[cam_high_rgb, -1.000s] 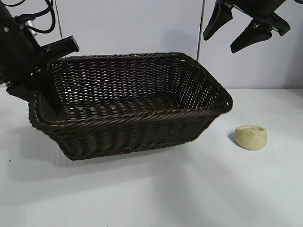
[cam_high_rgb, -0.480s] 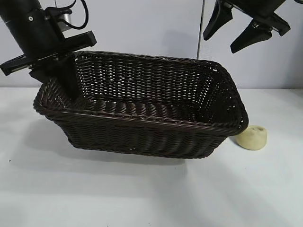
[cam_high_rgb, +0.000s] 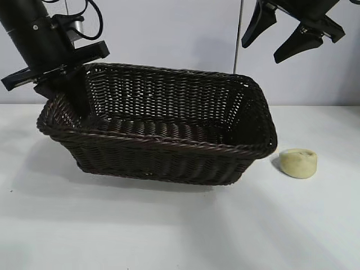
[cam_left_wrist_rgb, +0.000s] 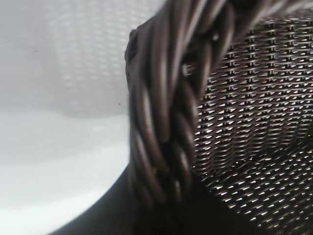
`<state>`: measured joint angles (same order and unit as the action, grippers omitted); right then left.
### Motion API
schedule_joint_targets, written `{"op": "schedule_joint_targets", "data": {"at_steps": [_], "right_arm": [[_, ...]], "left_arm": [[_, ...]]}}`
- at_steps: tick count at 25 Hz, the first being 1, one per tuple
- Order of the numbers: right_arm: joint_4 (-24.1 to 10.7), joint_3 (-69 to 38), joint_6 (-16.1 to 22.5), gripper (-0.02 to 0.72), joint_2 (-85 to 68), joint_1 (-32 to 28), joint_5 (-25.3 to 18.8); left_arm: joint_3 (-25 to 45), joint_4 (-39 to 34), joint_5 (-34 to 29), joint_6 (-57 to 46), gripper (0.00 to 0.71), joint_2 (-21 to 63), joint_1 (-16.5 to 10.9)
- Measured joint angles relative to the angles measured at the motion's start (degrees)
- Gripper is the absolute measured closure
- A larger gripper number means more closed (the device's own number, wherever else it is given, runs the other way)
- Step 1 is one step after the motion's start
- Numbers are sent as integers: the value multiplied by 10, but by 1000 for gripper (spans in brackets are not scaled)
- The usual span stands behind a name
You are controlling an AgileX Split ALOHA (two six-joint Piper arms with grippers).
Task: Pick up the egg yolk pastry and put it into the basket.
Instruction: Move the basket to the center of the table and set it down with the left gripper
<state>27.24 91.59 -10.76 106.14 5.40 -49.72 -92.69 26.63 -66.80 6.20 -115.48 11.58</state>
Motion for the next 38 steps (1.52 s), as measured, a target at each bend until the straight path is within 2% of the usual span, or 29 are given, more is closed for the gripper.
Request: {"op": "schedule_joint_targets", "data": {"at_steps": [8, 21, 30, 32, 36, 38], "right_arm": [[0, 0, 0, 208, 0, 0, 0], [0, 0, 0, 208, 0, 0, 0], [0, 0, 0, 208, 0, 0, 0], [0, 0, 0, 208, 0, 0, 0], [0, 0, 0, 208, 0, 0, 0], [0, 0, 0, 208, 0, 0, 0]], "left_arm": [[0, 4, -16, 17, 611, -40, 0], [11, 9, 22, 34, 611, -94, 0], [11, 22, 28, 45, 606, -96, 0], [12, 27, 29, 45, 545, -96, 0], [11, 38, 27, 46, 296, -96, 0], [10, 38, 26, 46, 225, -95, 0]]}}
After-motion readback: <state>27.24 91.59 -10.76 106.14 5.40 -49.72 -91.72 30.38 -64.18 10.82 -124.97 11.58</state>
